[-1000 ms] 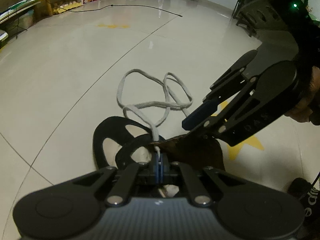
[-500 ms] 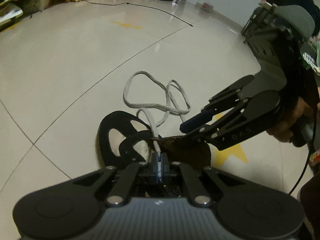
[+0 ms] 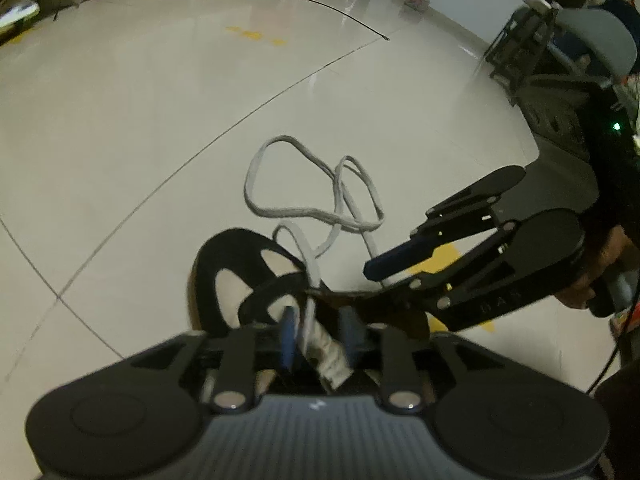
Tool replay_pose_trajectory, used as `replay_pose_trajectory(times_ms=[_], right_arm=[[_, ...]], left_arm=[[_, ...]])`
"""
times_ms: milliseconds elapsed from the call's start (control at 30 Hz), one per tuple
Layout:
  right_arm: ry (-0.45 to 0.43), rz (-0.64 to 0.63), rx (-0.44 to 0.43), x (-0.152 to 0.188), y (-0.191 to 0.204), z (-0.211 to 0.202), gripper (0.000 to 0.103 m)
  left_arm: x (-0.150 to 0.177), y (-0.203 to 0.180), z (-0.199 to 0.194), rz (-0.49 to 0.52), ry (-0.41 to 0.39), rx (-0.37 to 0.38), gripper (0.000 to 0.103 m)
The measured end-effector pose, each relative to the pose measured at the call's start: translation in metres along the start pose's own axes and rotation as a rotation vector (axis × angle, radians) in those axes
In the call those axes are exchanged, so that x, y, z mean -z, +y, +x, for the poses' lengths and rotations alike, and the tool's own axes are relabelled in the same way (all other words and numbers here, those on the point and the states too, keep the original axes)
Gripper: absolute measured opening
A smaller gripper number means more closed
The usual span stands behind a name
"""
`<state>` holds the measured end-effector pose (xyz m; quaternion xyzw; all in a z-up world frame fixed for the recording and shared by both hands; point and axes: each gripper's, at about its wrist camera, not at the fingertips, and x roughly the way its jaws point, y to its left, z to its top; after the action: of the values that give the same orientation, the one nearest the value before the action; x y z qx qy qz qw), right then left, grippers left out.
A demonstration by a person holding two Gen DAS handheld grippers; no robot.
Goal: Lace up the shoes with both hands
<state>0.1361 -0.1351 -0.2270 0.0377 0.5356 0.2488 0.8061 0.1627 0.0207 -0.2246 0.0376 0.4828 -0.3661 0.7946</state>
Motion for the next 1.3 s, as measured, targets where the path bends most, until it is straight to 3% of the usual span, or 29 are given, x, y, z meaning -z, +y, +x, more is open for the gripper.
replay_pose_trajectory(times_ms=[100,133,200,500,600,867,1300], right_arm=[[0.001,-0.003,0.000,0.000,0.000,0.001,0.038],[0.001,-0.003,0.000,-0.001,0.000,0.001,0.038],[0.003,-0.006,0.001,-0.001,0.000,0.002,0.038],[0.008,-0.012,0.007,-0.003,0.001,0.003,0.039],[0.007,-0.019,0.014,-0.003,0.002,0.003,0.039],[0.003,-0.037,0.061,-0.004,0.006,0.005,0.042],[0.003,-0.053,0.108,-0.003,0.014,0.006,0.042]], left_arm=[[-0.004,0.002,0.009,0.021,0.032,0.011,0.030],[-0.006,0.003,0.013,0.032,0.043,0.018,0.019],[-0.008,0.004,0.018,0.055,0.066,0.026,0.010],[-0.013,-0.001,0.038,0.123,0.131,0.009,0.010],[-0.013,-0.004,0.041,0.131,0.138,-0.013,0.002],[0.000,-0.004,0.029,-0.004,0.062,-0.043,0.001],[0.019,-0.012,-0.008,-0.122,0.009,-0.036,0.001]])
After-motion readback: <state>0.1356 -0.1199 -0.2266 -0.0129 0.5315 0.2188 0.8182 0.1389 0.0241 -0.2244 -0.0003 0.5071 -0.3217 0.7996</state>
